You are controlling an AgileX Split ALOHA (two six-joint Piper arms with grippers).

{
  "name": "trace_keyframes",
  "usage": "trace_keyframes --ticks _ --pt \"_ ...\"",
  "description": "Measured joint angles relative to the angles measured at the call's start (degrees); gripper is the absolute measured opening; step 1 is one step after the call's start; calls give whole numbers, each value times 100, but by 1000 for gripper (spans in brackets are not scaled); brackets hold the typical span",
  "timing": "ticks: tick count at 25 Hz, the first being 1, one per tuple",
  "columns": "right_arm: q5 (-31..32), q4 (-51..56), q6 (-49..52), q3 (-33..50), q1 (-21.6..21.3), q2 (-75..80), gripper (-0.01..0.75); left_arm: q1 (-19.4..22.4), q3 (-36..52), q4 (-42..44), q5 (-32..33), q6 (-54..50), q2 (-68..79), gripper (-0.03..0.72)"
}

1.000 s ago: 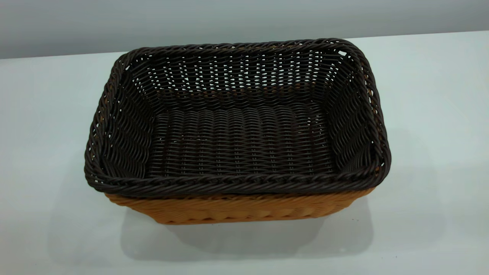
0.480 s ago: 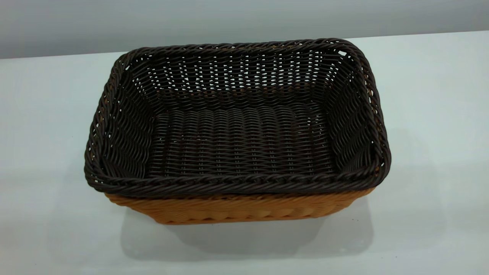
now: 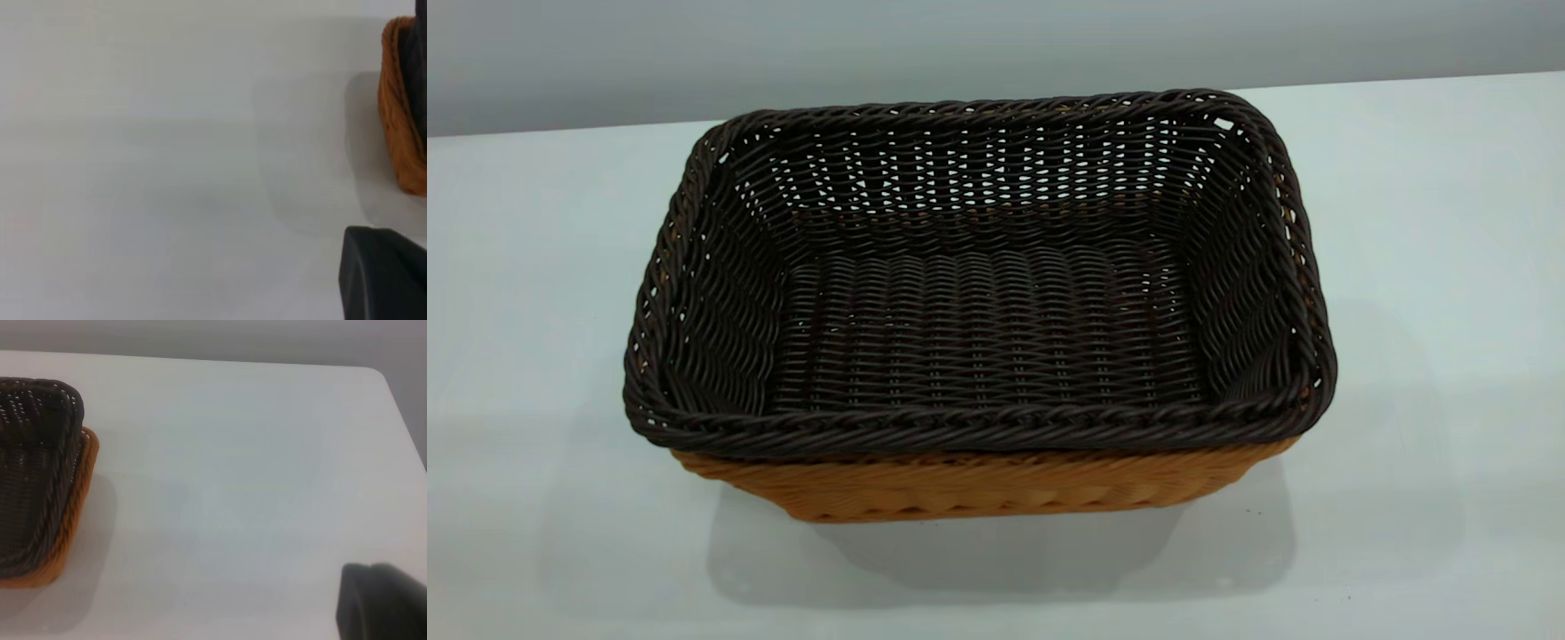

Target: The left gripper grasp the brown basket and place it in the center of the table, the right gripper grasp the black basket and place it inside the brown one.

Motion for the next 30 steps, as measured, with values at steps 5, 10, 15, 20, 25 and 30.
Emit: trace_keyframes --ticks 5,10,15,20,25,30 --pt "0 0 0 0 0 0 3 -127 0 5 12 0 -176 -1" --pt "0 0 0 0 0 0 3 -239 0 12 12 0 -171 -1" --pt "0 0 -6 0 0 0 3 -239 0 12 12 0 -165 -1" --pt "0 0 -6 0 0 0 3 -239 0 7 12 0 -165 -1" --pt "0 0 0 0 0 0 3 -239 0 7 12 0 -165 -1" --pt "0 0 0 0 0 0 3 -239 0 7 12 0 -165 -1"
